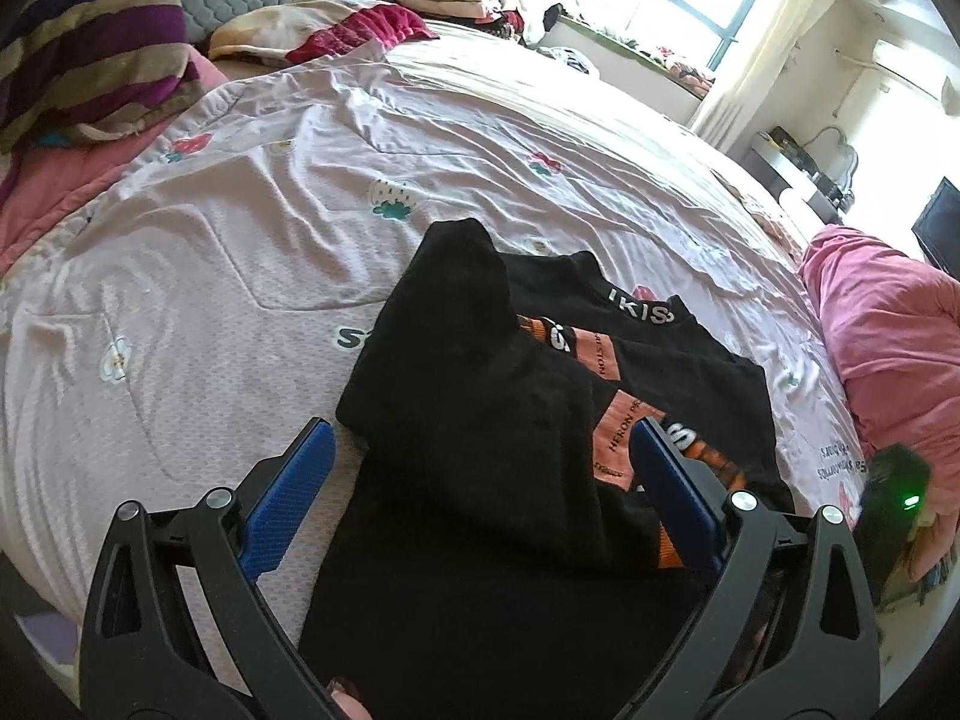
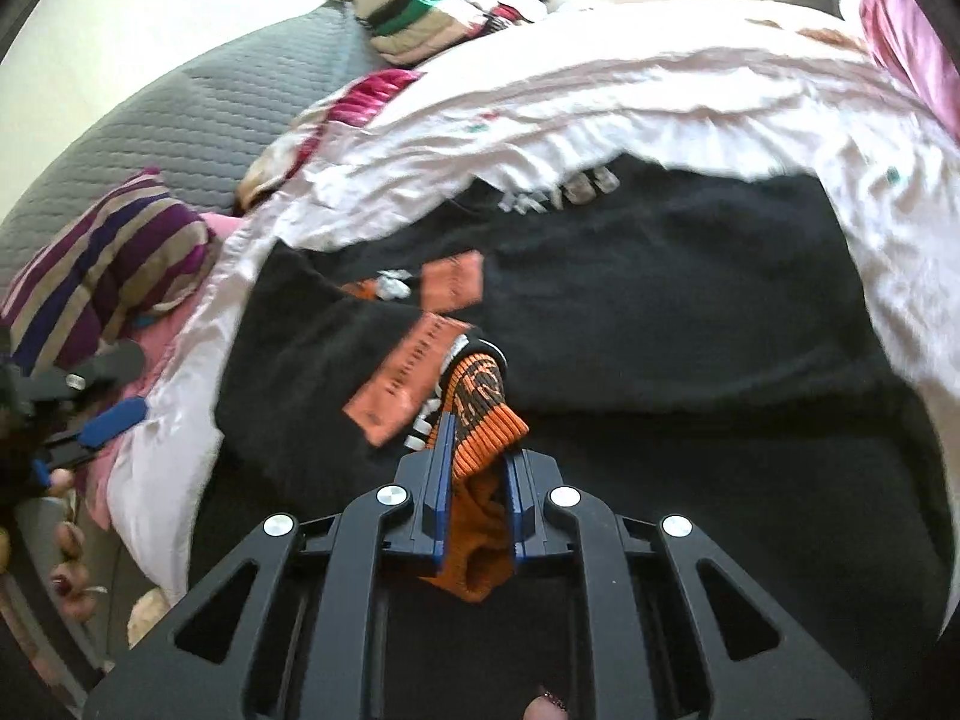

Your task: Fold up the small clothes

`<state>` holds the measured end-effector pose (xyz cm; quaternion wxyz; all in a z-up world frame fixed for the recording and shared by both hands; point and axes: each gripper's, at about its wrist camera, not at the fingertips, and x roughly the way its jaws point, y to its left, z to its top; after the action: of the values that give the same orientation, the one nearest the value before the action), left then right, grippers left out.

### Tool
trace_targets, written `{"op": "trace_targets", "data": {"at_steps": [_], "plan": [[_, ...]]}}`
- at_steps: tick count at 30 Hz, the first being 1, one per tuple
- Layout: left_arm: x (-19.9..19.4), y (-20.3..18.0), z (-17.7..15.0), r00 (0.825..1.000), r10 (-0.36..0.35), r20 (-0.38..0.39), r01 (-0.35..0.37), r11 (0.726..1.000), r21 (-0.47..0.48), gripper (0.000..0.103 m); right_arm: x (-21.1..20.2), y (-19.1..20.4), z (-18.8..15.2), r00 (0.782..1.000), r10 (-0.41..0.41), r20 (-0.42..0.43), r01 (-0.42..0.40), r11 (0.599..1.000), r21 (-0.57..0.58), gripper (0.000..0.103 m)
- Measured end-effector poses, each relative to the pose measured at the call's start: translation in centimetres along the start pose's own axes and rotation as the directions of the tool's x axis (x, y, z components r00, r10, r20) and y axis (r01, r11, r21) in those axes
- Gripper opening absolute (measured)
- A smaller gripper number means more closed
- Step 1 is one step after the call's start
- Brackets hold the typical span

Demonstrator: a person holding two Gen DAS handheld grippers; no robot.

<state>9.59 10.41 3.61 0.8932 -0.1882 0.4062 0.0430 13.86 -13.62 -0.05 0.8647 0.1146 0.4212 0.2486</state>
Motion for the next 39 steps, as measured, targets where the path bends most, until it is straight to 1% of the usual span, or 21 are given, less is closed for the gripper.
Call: {"op": "trace_targets", "data": {"at_steps": [3, 6, 9, 14, 19, 22, 28, 31, 33, 35, 36, 39], "plan": [[0.1, 0.3, 0.0, 1.000, 0.006, -0.003, -0.006, 1.000, -0.007, 0.092, -1.5, 0.7, 1.7, 0.999, 0.018, 0.039, -0.017, 0.999, -0.043, 0.013], [0.1, 0.6, 0.0, 1.000, 0.003, -0.003, -0.003, 1.000, -0.021, 0.092, -3.3, 1.5, 4.2, 0.996, 0.029, 0.083, -0.019, 0.993, -0.114, 0.013], [0.0, 0.5, 0.0, 1.000, 0.005, 0.000, -0.005, 1.000, -0.019, 0.092, -4.2, 1.7, 6.3, 0.993, 0.017, 0.112, 0.000, 0.988, -0.156, 0.013], [0.2, 0.5, 0.0, 1.000, -0.001, -0.002, 0.001, 1.000, -0.019, 0.092, -5.0, 1.0, 8.5, 0.988, -0.026, 0.155, 0.057, 0.979, -0.197, 0.013], [0.5, 0.4, 0.3, 1.000, 0.000, -0.002, 0.000, 1.000, -0.016, 0.092, -5.0, -1.2, 9.2, 0.983, -0.083, 0.163, 0.114, 0.975, -0.192, 0.013], [0.8, 0.3, 0.5, 1.000, -0.009, -0.006, 0.009, 1.000, -0.011, 0.092, -4.7, -2.3, 9.1, 0.981, -0.107, 0.160, 0.136, 0.974, -0.184, 0.013], [2.2, -1.0, 1.3, 1.000, -0.002, -0.004, 0.002, 1.000, 0.020, 0.091, -4.0, -4.4, 8.5, 0.978, -0.150, 0.145, 0.172, 0.974, -0.150, 0.013], [2.9, -1.6, 1.7, 1.000, -0.011, -0.002, 0.011, 1.000, 0.029, 0.082, -3.6, -5.3, 8.1, 0.977, -0.162, 0.135, 0.180, 0.975, -0.133, 0.013], [3.6, -2.3, 2.0, 1.000, -0.014, -0.009, 0.015, 0.999, 0.045, 0.067, -3.4, -5.6, 8.0, 0.978, -0.165, 0.130, 0.181, 0.976, -0.125, 0.013], [4.4, -3.0, 2.3, 0.999, -0.031, -0.025, 0.032, 0.998, 0.057, 0.061, -3.3, -5.9, 7.8, 0.978, -0.169, 0.126, 0.184, 0.976, -0.121, 0.013], [4.8, -3.3, 2.4, 0.999, -0.036, -0.032, 0.038, 0.997, 0.062, 0.057, -3.2, -6.0, 7.7, 0.977, -0.171, 0.124, 0.185, 0.976, -0.117, 0.013], [5.9, -4.2, 2.7, 0.998, -0.032, -0.045, 0.036, 0.996, 0.087, 0.055, -3.1, -6.4, 7.5, 0.977, -0.175, 0.118, 0.188, 0.977, -0.106, 0.013]]}}
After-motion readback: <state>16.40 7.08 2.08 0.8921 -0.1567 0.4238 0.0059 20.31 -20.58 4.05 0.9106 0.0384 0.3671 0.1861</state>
